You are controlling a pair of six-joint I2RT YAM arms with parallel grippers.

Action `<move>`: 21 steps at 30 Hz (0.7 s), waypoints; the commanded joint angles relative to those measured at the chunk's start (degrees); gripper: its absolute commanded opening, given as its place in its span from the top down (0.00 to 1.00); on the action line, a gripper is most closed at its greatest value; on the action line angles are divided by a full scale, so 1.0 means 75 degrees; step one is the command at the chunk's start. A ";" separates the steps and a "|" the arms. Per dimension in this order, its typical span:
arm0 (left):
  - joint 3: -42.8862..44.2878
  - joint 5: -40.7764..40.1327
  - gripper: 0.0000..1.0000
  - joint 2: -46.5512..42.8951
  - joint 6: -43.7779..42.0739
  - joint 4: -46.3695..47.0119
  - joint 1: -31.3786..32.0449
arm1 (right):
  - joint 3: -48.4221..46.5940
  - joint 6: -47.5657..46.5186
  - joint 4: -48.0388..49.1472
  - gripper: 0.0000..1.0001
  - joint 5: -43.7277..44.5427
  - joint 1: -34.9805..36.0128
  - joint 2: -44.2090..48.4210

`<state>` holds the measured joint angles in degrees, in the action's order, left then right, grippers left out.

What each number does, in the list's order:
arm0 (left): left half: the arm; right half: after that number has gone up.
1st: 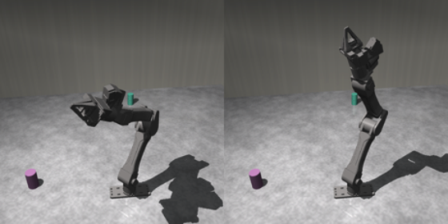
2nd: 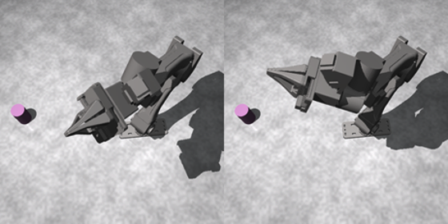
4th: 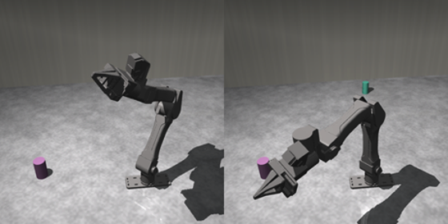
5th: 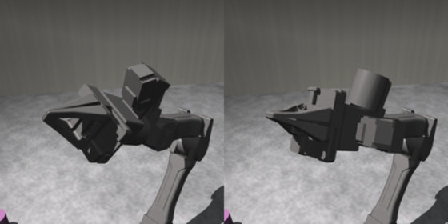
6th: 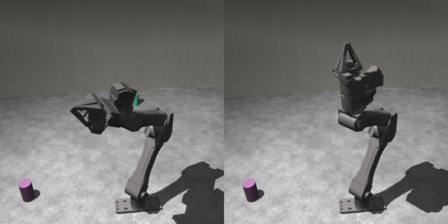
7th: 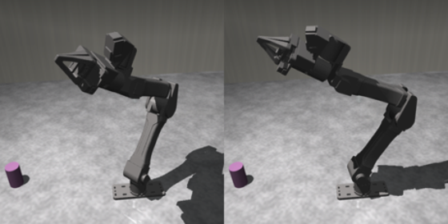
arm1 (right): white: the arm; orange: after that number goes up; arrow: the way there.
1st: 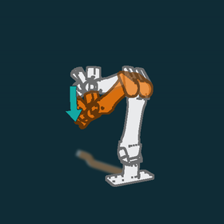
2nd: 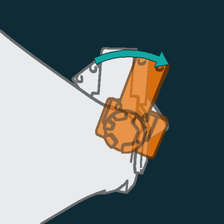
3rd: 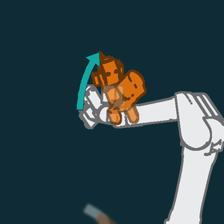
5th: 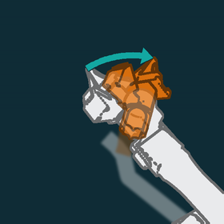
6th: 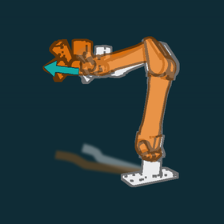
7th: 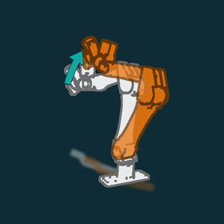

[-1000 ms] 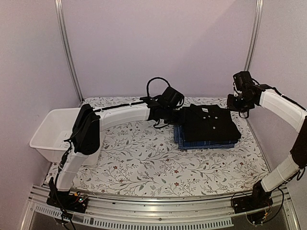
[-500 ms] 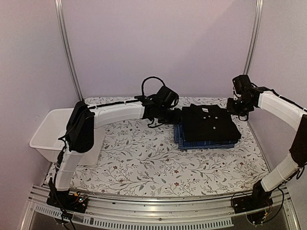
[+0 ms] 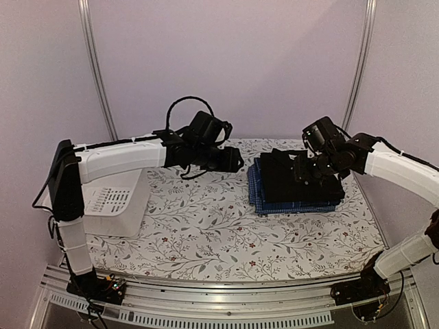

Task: Fold and stack the long sleeve shirts
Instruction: Move the square-folded shirt to the corner of the board.

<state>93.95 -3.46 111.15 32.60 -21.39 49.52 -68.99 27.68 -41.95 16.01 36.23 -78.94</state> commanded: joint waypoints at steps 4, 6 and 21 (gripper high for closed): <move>-0.1718 -0.0218 0.23 -0.1716 -0.0158 0.0496 -0.0073 | 0.0282 0.1657 -0.0435 0.29 0.0437 0.1756 -0.0267; -0.2073 -0.0276 0.17 -0.2073 -0.0117 0.0486 -0.0074 | 0.0292 0.2001 -0.0444 0.24 0.0479 0.2188 -0.0452; -0.3494 -0.0579 0.00 -0.3758 -0.0023 0.0376 -0.0071 | 0.0075 0.3460 0.0662 0.01 -0.0206 0.3327 -0.2413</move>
<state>68.95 -6.24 86.00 32.60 -18.76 49.47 -67.44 50.30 -41.25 15.90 61.04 -94.19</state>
